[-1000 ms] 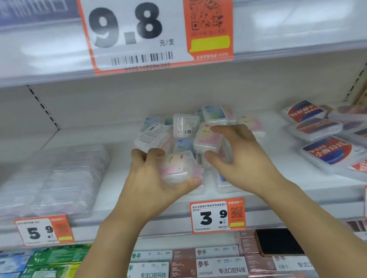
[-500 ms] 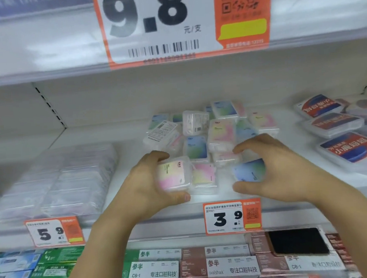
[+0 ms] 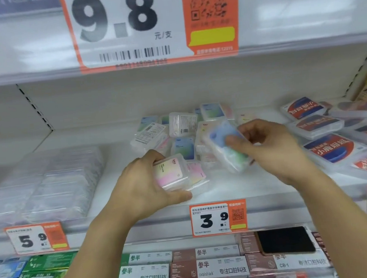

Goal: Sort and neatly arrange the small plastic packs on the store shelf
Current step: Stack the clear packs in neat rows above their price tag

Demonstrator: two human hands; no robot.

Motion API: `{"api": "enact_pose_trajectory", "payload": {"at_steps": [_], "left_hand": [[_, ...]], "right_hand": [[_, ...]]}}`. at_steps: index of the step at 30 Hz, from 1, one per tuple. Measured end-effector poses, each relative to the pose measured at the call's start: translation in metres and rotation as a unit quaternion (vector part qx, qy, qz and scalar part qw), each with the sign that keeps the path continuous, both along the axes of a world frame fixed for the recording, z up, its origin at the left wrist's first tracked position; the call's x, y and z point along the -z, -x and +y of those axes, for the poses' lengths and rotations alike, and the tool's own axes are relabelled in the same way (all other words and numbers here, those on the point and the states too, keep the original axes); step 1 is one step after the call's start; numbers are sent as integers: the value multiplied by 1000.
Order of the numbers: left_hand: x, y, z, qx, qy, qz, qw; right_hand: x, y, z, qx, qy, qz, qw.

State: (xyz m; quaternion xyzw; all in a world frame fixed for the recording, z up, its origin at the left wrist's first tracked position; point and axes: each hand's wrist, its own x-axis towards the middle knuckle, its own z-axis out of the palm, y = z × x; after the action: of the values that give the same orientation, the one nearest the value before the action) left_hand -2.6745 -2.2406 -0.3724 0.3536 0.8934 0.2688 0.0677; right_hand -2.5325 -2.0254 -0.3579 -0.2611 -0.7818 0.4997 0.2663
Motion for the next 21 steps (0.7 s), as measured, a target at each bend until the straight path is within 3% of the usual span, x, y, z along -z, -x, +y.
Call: {"api": "enact_pose_trajectory", "payload": {"at_steps": [2,5,6,9,11,14,16,18,21], "left_hand": [[-2,-2,-1,-9,-37,-13,999],[-6,-4,-2,-41,-102,-32,993],[-8,-6,-2,-54,-126,-38,990],[-10,-15,4,-84,-194,-47,976],[-12,-23,11,-94,-226,-46,968],[-12,-38,25,-63,-262,-64,961],[-13,-50,31,-21,-269,-101,958],[-16,-59,34,10,-268,-152,951],[-18,-61,36,34,-308,-275,910]], "right_hand": [[6,19,0,74,69,61,993],[10,40,4,85,148,103,980],[12,42,2,85,149,100,980],[15,28,-16,141,32,88,986],[14,14,-32,106,11,120,987],[4,0,-53,-56,159,115,979],[2,-5,-56,-75,221,99,967],[3,-9,-49,-32,262,109,958],[6,-19,-32,12,265,111,958]]}}
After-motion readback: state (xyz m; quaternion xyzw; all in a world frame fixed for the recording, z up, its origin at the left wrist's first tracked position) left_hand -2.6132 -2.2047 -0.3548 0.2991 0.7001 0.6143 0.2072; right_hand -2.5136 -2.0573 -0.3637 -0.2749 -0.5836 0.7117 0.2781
